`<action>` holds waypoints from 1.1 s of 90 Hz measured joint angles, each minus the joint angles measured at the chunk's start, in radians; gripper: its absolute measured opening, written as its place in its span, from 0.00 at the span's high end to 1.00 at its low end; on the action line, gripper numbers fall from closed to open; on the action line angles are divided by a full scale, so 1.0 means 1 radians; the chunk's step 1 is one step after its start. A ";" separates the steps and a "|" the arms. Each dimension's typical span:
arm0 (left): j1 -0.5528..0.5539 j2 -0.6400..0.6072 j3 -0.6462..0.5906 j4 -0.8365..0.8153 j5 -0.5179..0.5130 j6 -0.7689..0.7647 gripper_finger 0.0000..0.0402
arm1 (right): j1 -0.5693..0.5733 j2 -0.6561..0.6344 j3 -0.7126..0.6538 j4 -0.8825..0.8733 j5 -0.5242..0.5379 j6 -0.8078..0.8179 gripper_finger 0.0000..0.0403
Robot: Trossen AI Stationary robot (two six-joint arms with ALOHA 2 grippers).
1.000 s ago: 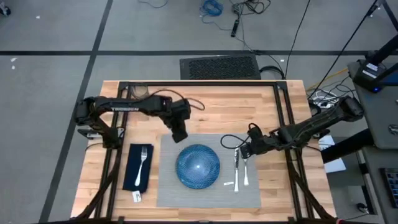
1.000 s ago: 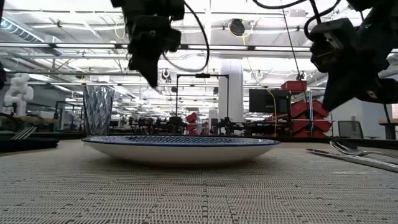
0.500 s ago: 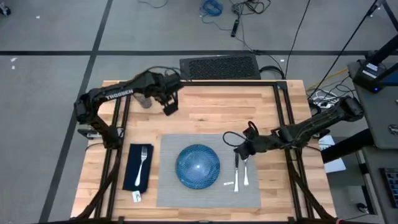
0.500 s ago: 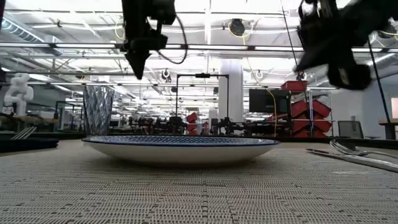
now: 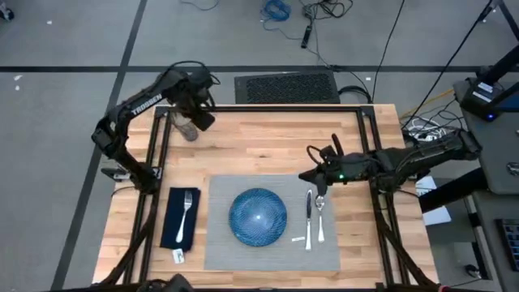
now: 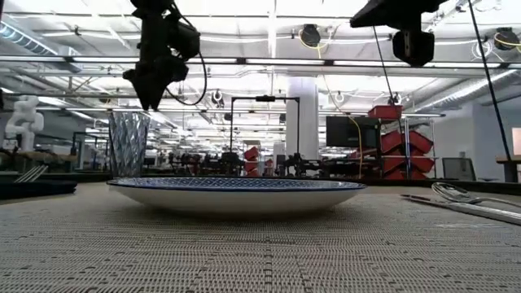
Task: Set table place
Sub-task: Move the blue cup to the top right of the gray placemat
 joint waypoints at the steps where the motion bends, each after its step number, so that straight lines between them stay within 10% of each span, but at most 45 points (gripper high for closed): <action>1: 0.002 0.000 0.000 -0.003 0.002 0.000 0.55 | -0.002 -0.001 0.000 -0.003 0.000 0.000 1.00; 38: 0.007 -0.006 -0.101 0.044 -0.043 -0.004 0.39 | -0.012 -0.006 0.000 -0.197 -0.002 0.048 1.00; 57: -0.006 -0.006 -0.283 0.170 -0.019 -0.028 0.57 | -0.012 -0.039 0.000 -0.213 0.042 0.079 1.00; 75: -0.014 -0.005 -0.351 0.248 0.039 -0.056 0.95 | -0.034 -0.151 0.001 -0.201 0.101 0.081 1.00; 99: -0.088 -0.004 -0.219 0.345 0.127 -0.104 1.00 | -0.055 -0.284 0.073 -0.335 0.154 0.050 1.00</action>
